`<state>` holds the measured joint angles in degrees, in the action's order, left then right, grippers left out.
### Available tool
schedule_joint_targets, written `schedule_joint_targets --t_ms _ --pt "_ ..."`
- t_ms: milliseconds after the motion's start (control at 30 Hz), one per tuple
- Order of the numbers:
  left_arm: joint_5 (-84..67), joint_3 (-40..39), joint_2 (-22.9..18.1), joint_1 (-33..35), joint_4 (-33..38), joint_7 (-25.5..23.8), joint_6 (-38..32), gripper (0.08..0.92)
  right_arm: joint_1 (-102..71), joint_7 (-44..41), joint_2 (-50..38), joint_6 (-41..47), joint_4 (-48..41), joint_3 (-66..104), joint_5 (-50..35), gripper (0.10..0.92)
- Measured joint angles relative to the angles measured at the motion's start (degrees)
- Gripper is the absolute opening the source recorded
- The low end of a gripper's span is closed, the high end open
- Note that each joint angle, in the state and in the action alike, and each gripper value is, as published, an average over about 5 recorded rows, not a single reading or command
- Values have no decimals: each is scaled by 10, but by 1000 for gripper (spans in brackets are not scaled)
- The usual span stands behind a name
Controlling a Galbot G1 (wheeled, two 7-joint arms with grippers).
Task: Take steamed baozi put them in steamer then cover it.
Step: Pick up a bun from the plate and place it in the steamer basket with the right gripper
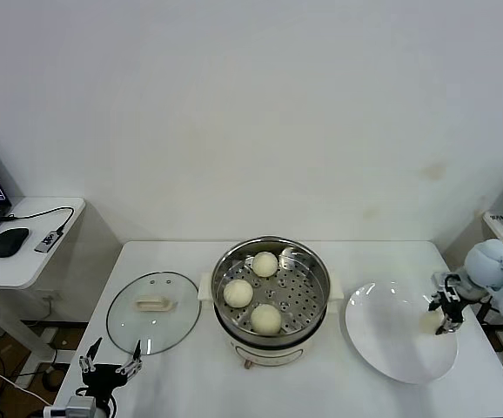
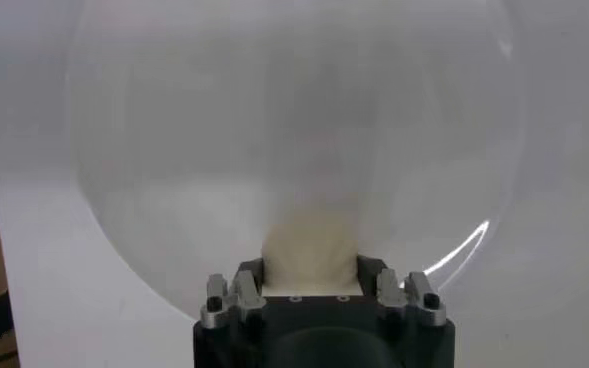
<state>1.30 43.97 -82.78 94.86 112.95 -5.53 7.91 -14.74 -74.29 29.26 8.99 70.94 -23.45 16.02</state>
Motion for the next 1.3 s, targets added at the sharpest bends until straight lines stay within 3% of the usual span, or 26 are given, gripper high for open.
schedule_joint_targets --t_ms 400,833,1300 --pt "11 6 6 -11 7 5 -3 823 224 -13 12 62 76 -165 -141 585" --pt "12 13 9 -19 18 4 -4 823 430 -4 135 133 83 -351 -297 585" --pt "2 17 10 -28 14 3 -4 823 474 11 255 170 53 -439 -348 585"
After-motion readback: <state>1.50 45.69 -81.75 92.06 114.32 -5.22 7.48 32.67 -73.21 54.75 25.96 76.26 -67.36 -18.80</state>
